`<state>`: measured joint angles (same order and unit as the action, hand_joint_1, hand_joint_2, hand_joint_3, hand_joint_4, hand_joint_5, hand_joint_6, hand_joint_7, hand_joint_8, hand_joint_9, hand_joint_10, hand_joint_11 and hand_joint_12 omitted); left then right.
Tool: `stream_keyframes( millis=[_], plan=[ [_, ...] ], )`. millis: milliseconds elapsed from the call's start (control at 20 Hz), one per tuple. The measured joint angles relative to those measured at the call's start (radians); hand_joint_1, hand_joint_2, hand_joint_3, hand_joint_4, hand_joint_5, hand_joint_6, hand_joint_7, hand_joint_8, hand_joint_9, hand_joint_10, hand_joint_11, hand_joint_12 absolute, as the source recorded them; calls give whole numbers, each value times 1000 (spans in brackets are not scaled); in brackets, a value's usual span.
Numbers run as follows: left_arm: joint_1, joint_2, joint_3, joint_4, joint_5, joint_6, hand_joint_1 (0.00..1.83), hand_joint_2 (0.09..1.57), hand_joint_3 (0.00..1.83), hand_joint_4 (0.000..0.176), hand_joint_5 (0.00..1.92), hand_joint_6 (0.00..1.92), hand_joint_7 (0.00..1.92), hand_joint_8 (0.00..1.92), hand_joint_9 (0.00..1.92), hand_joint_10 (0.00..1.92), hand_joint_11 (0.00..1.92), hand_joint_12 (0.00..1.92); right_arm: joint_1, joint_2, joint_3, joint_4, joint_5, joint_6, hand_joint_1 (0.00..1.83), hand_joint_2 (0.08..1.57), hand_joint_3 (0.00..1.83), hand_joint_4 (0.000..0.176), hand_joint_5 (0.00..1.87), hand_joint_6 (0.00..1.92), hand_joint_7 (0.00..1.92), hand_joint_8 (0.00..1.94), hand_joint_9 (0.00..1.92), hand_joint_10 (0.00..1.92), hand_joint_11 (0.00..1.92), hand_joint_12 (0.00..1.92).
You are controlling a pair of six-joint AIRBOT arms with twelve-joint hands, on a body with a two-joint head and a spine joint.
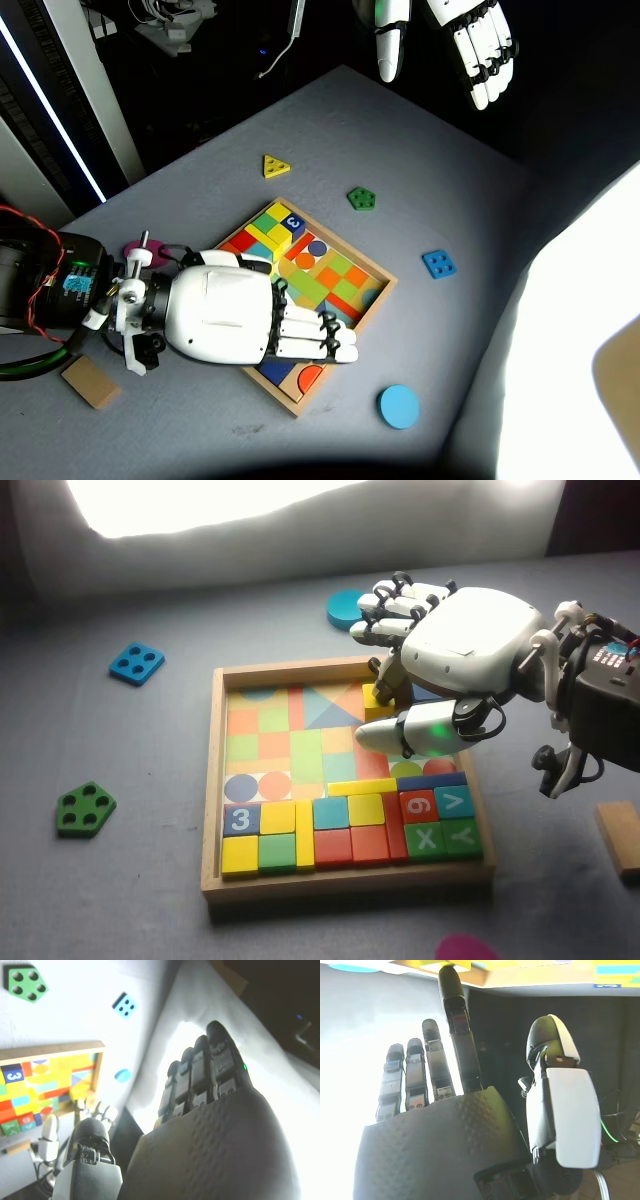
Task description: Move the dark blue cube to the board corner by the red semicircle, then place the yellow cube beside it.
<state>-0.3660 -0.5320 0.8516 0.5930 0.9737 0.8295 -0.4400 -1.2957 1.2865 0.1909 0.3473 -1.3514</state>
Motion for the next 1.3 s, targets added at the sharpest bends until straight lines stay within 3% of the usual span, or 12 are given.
stream_keyframes(
  millis=[650,1300],
  plan=[
    [0,0,0,1,0,0,0,1155,1,0,34,8,58,7,62,6,0,373,-11,13,17,-1,14,-14,0,1200,6,0,918,1,186,0,0,0,0,0],
    [0,0,0,1,0,0,0,1157,0,0,16,0,38,0,44,1,0,305,1,25,23,-2,13,-31,0,1205,5,0,929,5,211,5,12,5,0,0]
  ],
)
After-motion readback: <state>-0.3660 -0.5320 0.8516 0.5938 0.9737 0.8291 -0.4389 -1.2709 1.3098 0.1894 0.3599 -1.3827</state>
